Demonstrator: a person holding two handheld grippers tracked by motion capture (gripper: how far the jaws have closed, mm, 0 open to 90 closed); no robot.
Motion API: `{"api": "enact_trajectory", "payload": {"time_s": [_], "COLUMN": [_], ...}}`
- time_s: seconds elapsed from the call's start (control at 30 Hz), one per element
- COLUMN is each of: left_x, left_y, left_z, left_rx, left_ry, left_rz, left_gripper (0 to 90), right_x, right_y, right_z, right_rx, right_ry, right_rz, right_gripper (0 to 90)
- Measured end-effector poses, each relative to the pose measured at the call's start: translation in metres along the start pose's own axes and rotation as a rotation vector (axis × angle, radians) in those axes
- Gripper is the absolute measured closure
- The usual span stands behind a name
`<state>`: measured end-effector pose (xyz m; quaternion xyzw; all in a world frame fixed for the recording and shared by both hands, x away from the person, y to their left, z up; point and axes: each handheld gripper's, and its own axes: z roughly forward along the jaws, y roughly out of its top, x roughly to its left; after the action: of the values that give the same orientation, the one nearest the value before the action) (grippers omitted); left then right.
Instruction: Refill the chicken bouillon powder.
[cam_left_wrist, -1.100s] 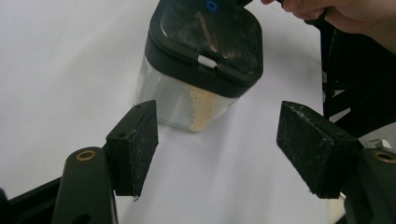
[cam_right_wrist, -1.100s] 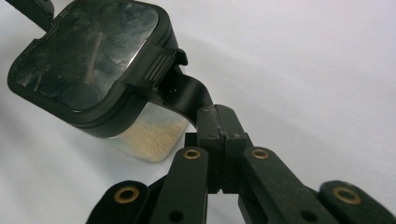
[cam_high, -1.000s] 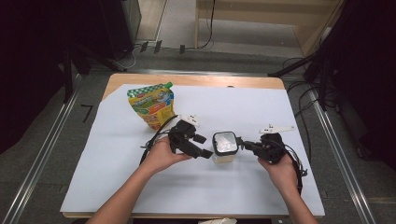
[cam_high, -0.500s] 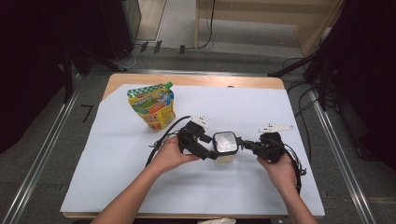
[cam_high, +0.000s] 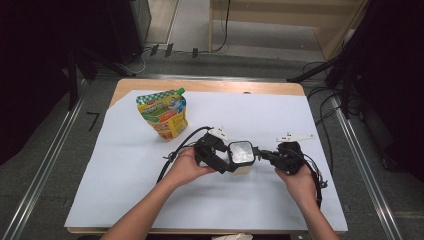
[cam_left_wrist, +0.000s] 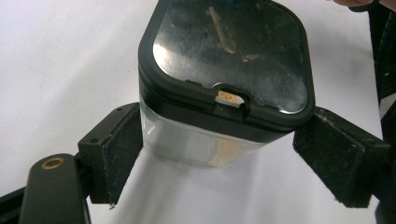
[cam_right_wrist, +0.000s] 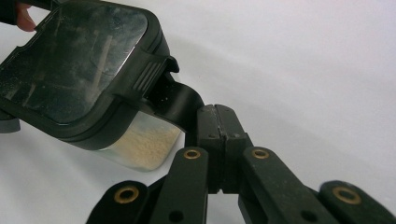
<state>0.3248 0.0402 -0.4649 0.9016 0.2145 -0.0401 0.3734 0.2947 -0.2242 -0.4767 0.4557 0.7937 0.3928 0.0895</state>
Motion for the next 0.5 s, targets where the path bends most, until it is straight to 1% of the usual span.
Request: {"api": "enact_trajectory", "payload": {"time_s": [0.23,0.37,0.43,0.47,0.5], "left_x": [-0.0027,-0.0039,-0.0038,-0.0031,-0.0030], "left_y": [0.0030,0.0046,0.0053,0.0057,0.0064], "left_z": [-0.0011,-0.0016,-0.0031,-0.0041,-0.0048], "left_rx": [0.003,0.010,-0.002,-0.013,-0.007], "left_ry": [0.019,0.029,0.025,0.015,0.012], "left_rz": [0.012,0.028,0.021,0.015,0.012], "left_gripper": [17.1,17.0,16.9,17.2,17.2], "right_x": [0.0006,0.0008,0.0010,0.0010,0.0009], "right_y": [-0.0001,-0.0002,-0.0002,-0.0003,-0.0003], "right_z": [-0.0001,-0.0004,-0.0005,-0.0005,-0.0004], "right_rx": [0.000,0.003,0.003,0.003,0.003], "right_ry": [-0.001,-0.001,-0.002,-0.002,-0.001], "right_rz": [0.003,0.004,0.001,-0.001,-0.001], "right_gripper": [90.0,90.0,90.0,90.0,90.0]}}
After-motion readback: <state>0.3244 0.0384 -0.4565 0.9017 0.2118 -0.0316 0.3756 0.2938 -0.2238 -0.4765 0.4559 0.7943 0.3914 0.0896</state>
